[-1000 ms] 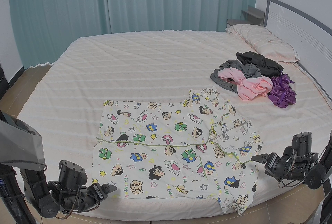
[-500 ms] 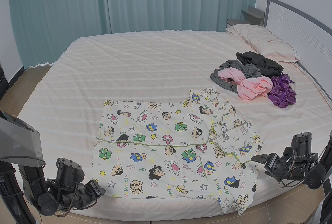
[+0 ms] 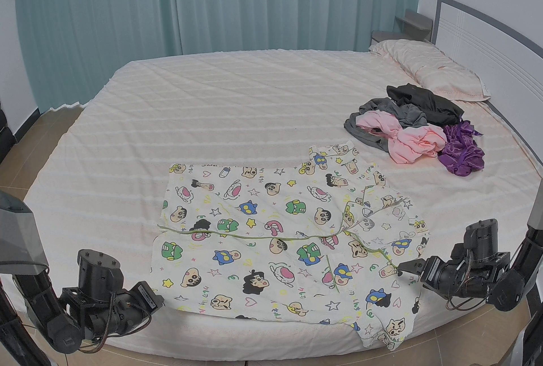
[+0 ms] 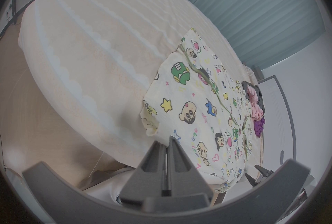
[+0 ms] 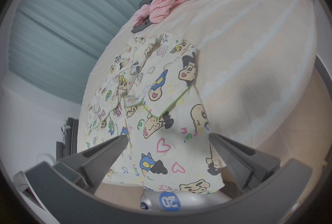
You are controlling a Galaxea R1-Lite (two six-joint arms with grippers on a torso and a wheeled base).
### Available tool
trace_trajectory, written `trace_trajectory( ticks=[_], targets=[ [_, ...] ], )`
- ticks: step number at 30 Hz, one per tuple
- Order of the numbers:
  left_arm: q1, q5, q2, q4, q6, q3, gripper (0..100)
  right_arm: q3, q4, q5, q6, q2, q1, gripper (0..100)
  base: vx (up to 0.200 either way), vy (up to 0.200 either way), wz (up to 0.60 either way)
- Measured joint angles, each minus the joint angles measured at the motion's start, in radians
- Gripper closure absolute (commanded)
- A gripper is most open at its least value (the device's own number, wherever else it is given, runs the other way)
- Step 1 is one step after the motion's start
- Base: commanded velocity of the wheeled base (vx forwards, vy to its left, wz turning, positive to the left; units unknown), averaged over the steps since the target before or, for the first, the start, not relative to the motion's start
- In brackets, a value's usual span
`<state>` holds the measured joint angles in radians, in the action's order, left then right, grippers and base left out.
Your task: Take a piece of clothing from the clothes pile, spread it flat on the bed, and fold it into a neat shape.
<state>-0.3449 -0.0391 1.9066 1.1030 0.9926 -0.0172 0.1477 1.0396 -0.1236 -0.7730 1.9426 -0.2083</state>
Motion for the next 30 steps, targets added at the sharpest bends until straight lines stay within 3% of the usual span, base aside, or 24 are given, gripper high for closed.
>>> trace_trajectory(
  ticks=[8, 27, 28, 30],
  targets=[
    [0.000, -0.003, -0.035, 0.007, -0.001, 0.000, 100, 0.027, 0.006, 0.023, 0.130, 0.079, -0.015, 0, 0.000, 0.000, 0.00],
    [0.000, -0.006, -0.050, 0.008, -0.002, 0.000, 100, 0.070, 0.001, 0.106, 0.212, 0.129, -0.011, 0, 0.000, 0.000, 0.00],
    [0.000, -0.005, -0.050, 0.007, -0.002, 0.000, 100, 0.072, 0.004, 0.106, 0.212, 0.130, -0.011, 100, 0.000, 0.000, 0.00],
    [0.000, -0.005, -0.050, 0.007, -0.002, 0.000, 100, 0.076, 0.008, 0.106, 0.213, 0.133, -0.011, 100, 0.000, 0.000, 0.00]
  ],
)
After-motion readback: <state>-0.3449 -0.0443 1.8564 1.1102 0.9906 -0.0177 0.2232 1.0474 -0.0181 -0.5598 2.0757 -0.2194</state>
